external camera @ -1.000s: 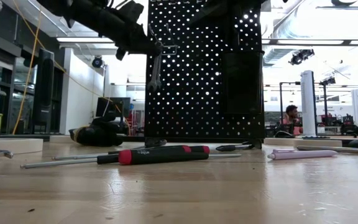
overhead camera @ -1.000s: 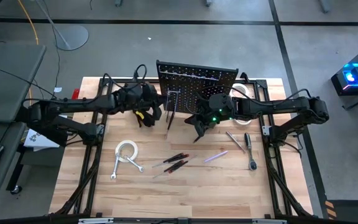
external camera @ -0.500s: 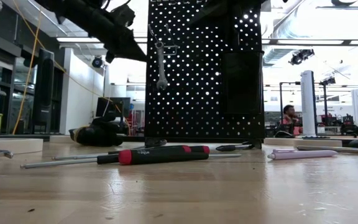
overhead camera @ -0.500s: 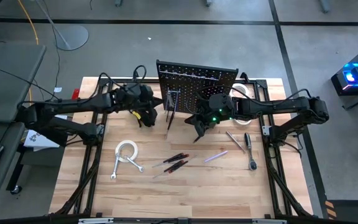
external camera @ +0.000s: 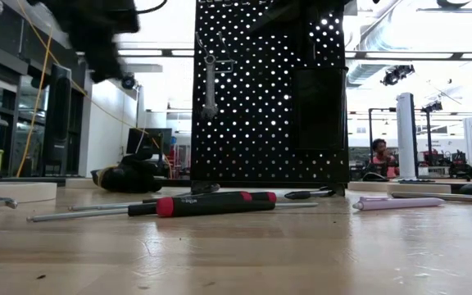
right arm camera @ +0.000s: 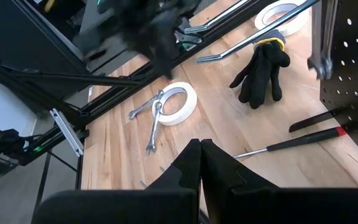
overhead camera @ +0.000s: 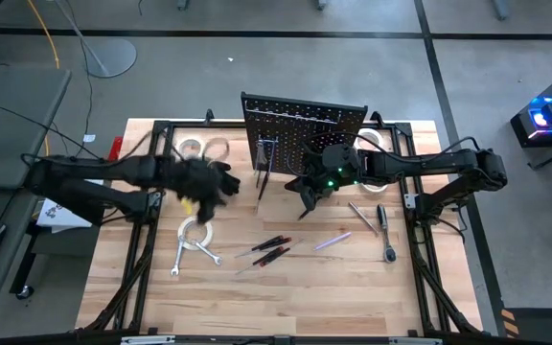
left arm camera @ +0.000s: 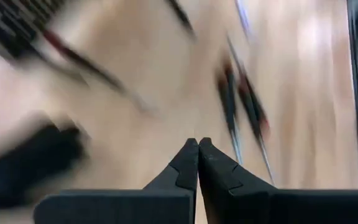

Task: Hang tools onto peg board
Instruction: Hang the silver wrench on the peg board

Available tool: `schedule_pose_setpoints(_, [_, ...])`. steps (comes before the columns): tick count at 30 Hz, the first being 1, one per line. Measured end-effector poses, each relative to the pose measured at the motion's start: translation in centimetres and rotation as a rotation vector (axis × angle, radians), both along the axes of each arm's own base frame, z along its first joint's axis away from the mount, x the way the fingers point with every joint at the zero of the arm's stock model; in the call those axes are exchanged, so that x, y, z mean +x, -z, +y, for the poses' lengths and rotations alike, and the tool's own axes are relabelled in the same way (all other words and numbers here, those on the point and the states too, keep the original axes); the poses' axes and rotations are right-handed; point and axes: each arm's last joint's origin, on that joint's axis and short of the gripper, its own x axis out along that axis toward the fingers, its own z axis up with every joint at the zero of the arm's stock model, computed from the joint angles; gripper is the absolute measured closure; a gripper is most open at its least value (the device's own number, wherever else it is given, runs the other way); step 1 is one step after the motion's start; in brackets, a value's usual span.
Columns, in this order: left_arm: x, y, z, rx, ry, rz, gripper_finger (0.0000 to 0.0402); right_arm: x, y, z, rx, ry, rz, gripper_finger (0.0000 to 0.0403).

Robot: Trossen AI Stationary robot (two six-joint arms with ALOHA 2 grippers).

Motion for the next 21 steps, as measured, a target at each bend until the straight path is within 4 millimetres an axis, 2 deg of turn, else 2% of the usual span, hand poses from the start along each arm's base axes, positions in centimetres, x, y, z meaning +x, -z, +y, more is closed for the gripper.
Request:
schedule_pose_setpoints(4, [-1.0, 1.1, -3.5, -0.01, 0.179, 0.155, 0.0401, 0.0, 0.0, 0.0, -0.008, -0.006, 0.0, 0.0403])
schedule_pose_setpoints(9, [-0.4, 2.6, -6.6, 0.039, 0.353, 0.235, 0.0379, 0.0, 0.0, 0.0, -0.008, -0.006, 0.0, 0.0403])
schedule_pose_setpoints(15, [0.5, 5.7, -9.3, 0.112, 0.46, 0.391, 0.0296, 0.0, 0.0, 0.0, -0.007, -0.008, 0.004, 0.0403])
schedule_pose_setpoints(21, [1.8, 8.3, -11.3, 0.126, 0.487, 0.436, 0.0212, 0.0, 0.1, 0.0, -0.011, -0.01, 0.008, 0.0403])
